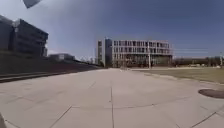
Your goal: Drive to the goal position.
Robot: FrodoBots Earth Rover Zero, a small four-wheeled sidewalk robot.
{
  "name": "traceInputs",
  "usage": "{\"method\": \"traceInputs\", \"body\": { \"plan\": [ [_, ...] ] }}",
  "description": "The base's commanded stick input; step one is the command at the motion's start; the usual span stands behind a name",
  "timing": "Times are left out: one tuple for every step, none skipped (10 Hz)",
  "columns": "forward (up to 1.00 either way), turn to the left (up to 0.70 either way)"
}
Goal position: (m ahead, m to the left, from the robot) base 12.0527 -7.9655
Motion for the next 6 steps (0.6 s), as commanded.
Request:
{"method": "traceInputs", "body": {
  "plan": [
    [0.70, 0.00],
    [0.70, 0.00],
    [0.70, 0.00],
    [0.70, 0.00],
    [0.70, 0.00],
    [0.70, 0.00]
  ]
}}
